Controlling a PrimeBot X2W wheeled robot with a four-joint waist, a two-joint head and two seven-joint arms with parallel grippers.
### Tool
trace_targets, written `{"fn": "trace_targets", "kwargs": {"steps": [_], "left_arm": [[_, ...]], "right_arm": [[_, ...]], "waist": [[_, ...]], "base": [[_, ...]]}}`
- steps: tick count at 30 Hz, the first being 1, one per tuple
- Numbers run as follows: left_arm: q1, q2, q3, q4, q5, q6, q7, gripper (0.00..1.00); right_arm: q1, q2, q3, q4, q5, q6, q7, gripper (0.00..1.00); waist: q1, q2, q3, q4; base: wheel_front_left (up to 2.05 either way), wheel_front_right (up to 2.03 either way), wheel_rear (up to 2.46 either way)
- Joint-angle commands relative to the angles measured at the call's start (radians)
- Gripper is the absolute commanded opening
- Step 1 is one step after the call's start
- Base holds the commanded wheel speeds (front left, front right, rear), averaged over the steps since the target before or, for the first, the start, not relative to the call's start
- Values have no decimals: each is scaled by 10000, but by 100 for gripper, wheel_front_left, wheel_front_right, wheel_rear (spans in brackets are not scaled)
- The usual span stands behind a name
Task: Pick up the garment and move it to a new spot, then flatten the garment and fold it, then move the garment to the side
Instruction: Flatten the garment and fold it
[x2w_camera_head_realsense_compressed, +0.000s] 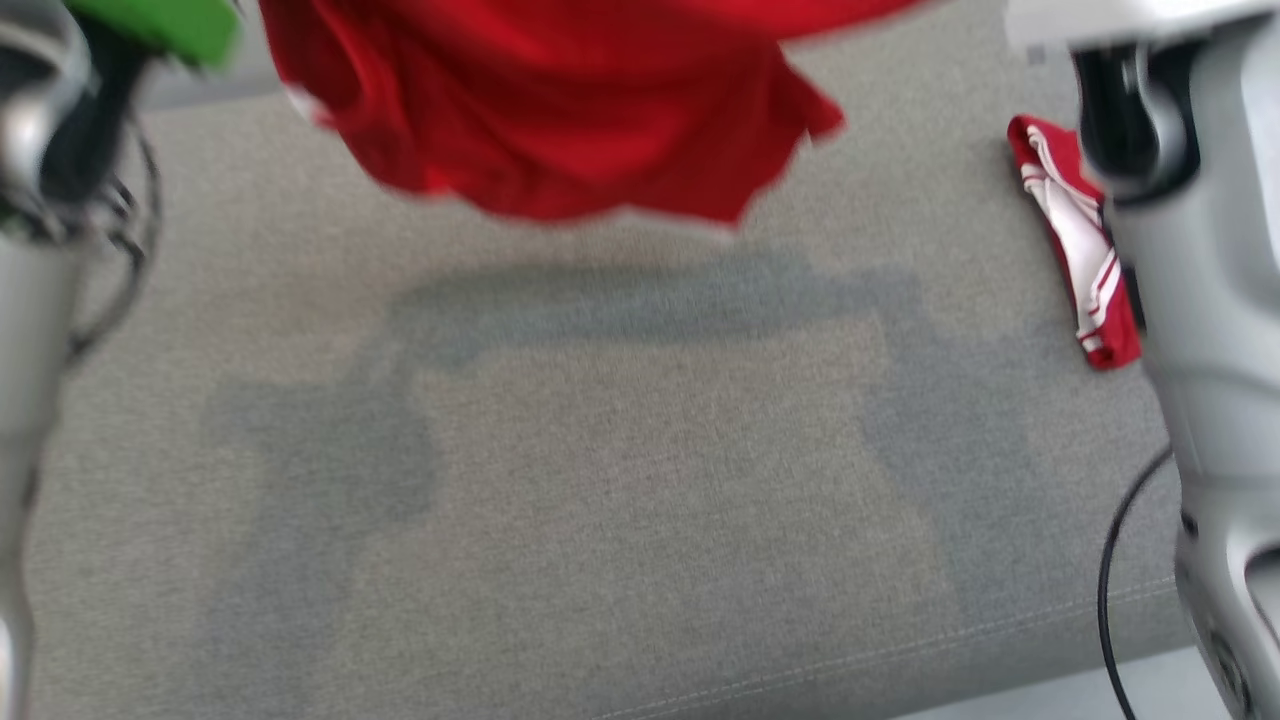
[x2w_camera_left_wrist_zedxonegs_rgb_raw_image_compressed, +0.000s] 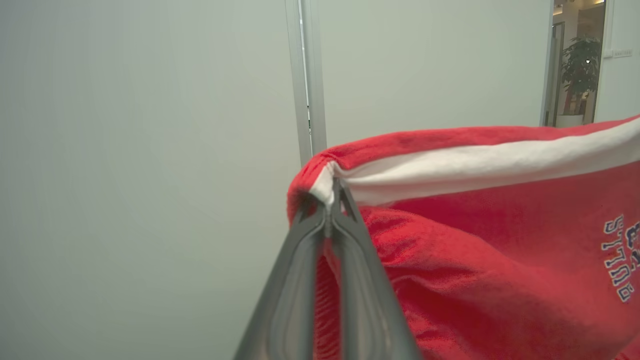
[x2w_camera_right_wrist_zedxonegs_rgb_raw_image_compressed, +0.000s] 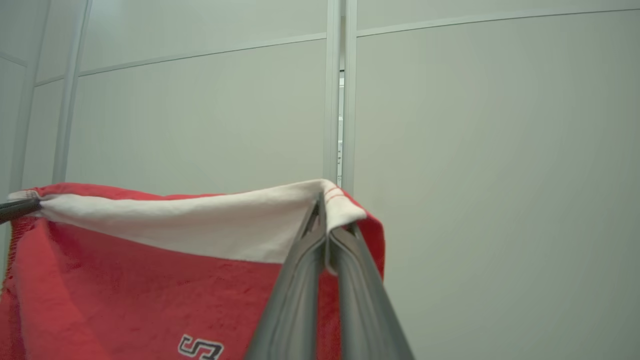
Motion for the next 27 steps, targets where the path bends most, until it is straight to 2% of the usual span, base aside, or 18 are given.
{"fn": "trace_targets", "kwargs": {"steps": [1, 3, 6, 8, 11, 18, 22, 25, 27], "left_arm": [[-1246, -1, 69, 861, 490, -75, -349, 0], [-2280, -90, 57, 1715, 895, -85, -792, 0], [-3454, -222, -111, 2765, 1398, -214, -1482, 0], [-3704, -243, -219, 3103, 1550, -289, -1674, 0], [-4387, -291, -448, 4227, 1728, -510, -2322, 0], [-4144, -281, -574, 5660, 1373, -696, -3369, 0], [-4053, -213, -649, 5759, 933, -755, -3770, 0], [-3766, -158, -829, 5248, 338, -772, -3965, 0], [-3450, 81, -978, 4691, -74, -774, -4066, 0]], "right_arm": [[-1338, 353, 42, 857, -636, -7, -390, 0], [-2377, 755, -146, 1582, -1296, -7, -539, 0], [-3343, 1238, -732, 1507, -2066, -7, -571, 0], [-3380, 1356, -857, 1455, -2192, -7, -565, 0], [-3199, 1574, -918, 1310, -2313, -7, -572, 0], [-2338, 1567, -513, 1064, -1648, -7, -574, 0], [-1923, 1566, -296, 617, -1458, -7, -575, 0], [-1477, 1570, -64, 196, -1371, -7, -576, 0], [-1078, 1567, 132, -81, -1320, -7, -576, 0]], "waist": [[0, 94, 2059, -656], [0, 94, 2560, -799], [0, 94, 3280, -927], [0, 94, 3497, -946], [0, 94, 4480, -1015], [0, 94, 5525, -981], [0, 94, 5578, -934], [0, 94, 5437, -860], [0, 94, 5284, -801]], "base": [[0, 0, 0], [0, 0, 0], [0, 0, 0], [0, 0, 0], [0, 0, 0], [0, 0, 0], [0, 0, 0], [0, 0, 0], [0, 0, 0]]}}
